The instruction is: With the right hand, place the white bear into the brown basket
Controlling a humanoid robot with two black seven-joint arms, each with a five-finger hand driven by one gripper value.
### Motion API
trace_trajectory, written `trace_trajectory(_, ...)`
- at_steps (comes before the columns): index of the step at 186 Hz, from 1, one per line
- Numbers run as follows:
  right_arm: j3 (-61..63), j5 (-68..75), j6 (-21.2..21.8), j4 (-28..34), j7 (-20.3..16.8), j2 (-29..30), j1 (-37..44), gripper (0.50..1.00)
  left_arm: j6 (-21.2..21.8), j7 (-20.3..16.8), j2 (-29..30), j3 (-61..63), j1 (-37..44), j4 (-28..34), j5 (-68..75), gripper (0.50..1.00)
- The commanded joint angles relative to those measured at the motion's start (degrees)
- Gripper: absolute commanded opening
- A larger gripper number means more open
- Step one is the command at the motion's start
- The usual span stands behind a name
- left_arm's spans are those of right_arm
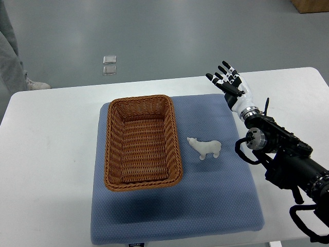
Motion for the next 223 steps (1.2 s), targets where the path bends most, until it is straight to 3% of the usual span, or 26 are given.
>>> trace_trajectory(1,-0.1,-0.1,0.0,0.0,0.1,0.0,0.0,0.921,0.0,0.0,0.0,0.1,0.0,0.0,0.0,1.0)
trace_trajectory(223,-0.3,-0.2,0.0,1.0,0.0,-2.0,-0.1,0.921,0.0,0.0,0.0,0.2,-0.6,0.0,0.0,1.0)
